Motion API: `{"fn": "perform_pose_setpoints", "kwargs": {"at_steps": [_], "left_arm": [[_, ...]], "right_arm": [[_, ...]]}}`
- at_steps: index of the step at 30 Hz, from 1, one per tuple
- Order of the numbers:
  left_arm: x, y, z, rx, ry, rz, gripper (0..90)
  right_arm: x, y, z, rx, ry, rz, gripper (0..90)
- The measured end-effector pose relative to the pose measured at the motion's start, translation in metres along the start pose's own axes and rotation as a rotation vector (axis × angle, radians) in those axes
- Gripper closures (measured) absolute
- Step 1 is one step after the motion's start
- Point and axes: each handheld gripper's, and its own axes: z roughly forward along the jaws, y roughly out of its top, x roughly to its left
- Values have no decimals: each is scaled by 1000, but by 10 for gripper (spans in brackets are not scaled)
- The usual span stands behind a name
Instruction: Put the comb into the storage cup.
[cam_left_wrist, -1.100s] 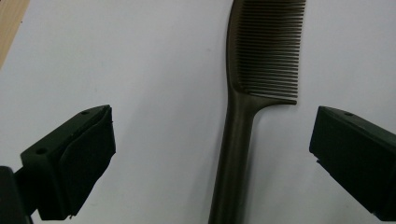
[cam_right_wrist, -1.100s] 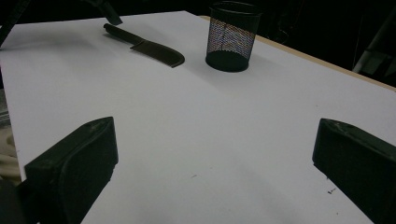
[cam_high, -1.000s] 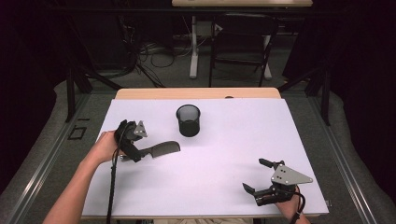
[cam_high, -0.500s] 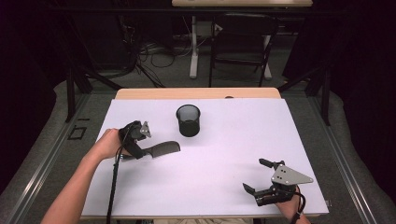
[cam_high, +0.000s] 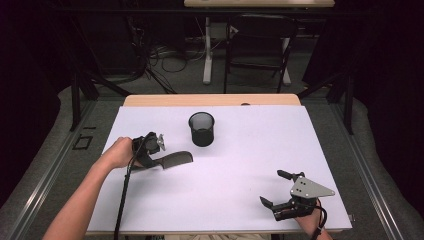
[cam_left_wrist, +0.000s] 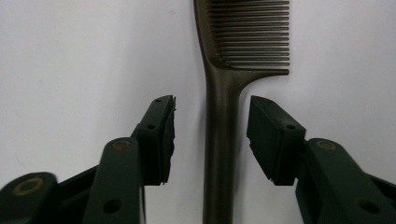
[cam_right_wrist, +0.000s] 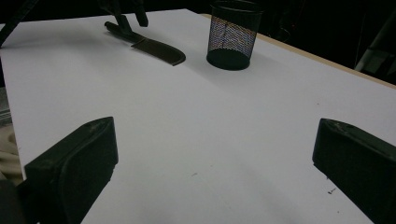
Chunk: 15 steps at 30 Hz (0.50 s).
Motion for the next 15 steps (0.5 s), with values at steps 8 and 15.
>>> {"fn": "perform_pose_setpoints", "kwargs": {"at_steps": [8, 15], "left_arm": [[1, 4, 7, 38, -44, 18, 643], [1, 7, 13, 61, -53, 7, 696]], "right_arm": [[0, 0, 0, 0, -1, -3, 0], [0, 0, 0, 2, 0, -2, 0]]}}
